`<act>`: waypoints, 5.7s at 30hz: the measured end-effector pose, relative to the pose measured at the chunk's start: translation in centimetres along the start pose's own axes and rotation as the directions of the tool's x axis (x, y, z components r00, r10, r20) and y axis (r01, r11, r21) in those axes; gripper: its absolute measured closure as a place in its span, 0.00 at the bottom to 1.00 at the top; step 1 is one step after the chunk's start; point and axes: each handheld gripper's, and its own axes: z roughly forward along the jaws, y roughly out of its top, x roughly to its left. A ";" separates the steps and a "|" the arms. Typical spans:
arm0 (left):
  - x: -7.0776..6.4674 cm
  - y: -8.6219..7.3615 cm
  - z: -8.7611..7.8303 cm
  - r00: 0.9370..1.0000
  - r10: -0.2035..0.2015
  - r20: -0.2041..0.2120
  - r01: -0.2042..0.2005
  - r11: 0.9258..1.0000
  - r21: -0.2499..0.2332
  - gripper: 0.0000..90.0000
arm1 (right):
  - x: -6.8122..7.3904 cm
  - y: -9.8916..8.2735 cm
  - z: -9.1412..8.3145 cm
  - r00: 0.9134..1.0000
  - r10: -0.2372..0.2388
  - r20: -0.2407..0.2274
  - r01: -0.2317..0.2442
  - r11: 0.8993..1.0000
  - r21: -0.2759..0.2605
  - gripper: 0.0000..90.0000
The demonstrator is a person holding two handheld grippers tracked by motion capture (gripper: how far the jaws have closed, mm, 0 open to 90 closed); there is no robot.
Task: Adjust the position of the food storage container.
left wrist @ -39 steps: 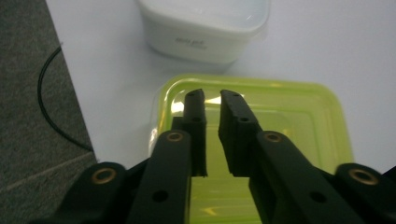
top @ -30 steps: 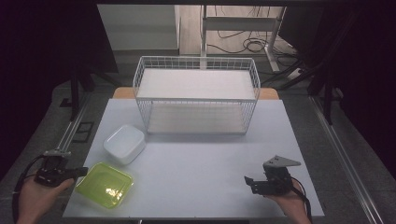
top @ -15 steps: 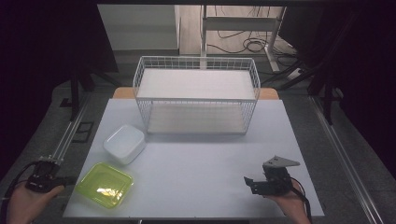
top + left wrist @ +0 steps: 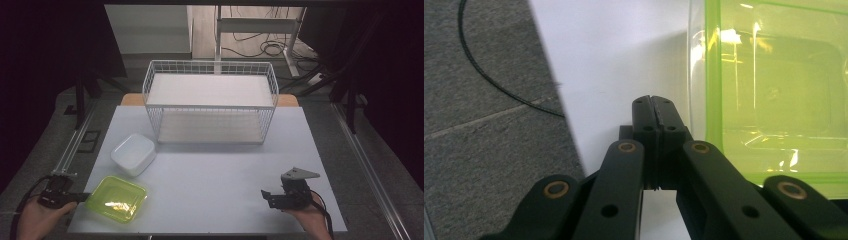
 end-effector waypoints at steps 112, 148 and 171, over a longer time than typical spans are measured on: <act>-17.2 8.6 4.5 0.951 0.282 0.123 -0.260 0.951 -0.165 0.23 | 15.1 4.1 2.2 0.776 -0.365 -0.515 0.485 0.866 0.118 0.99; -17.3 8.2 4.3 0.951 0.280 0.128 -0.251 0.946 -0.207 0.23 | 13.5 4.3 2.8 0.801 -0.409 -0.437 0.499 0.860 0.110 0.99; -17.0 7.9 3.6 0.957 0.191 0.217 -0.125 0.950 -0.284 0.25 | 5.4 5.4 0.8 0.958 -0.003 -0.285 -0.004 1.000 -0.022 0.25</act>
